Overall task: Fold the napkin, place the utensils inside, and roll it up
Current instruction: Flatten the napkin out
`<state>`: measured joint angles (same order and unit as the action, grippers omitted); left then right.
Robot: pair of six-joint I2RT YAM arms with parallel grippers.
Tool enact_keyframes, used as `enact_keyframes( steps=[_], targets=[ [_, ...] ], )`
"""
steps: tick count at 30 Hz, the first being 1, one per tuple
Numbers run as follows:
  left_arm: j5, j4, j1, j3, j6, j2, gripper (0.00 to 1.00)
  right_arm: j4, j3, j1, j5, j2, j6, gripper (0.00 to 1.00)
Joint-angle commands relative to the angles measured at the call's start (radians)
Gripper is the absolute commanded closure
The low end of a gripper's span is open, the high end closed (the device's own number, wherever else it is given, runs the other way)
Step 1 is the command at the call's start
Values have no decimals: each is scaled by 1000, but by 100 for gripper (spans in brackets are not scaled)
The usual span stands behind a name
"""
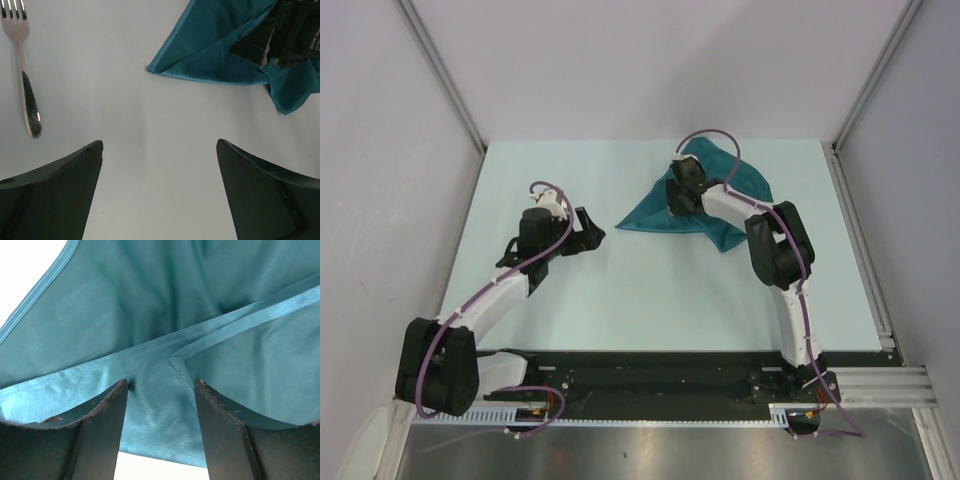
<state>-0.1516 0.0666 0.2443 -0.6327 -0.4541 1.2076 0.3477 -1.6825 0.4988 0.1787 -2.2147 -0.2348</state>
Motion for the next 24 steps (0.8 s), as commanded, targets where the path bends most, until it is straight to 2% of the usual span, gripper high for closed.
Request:
enact_keyframes(
  steps=[1,16,22,24],
  targets=[
    [-45,68,1,13,-23,4,1,7,-48,-22,42,-5,-29,40],
    [-83,85,3,14,-24,35,6,-32,-85,-57,-14,-56,-14,45],
    [-89,85,3,11,-26,49,8,-30,-100,-60,-13,-79,-12,56],
    [-86,84,1,10,-26,55,9,-30,-94,-60,-12,-70,-14,64]
  ],
)
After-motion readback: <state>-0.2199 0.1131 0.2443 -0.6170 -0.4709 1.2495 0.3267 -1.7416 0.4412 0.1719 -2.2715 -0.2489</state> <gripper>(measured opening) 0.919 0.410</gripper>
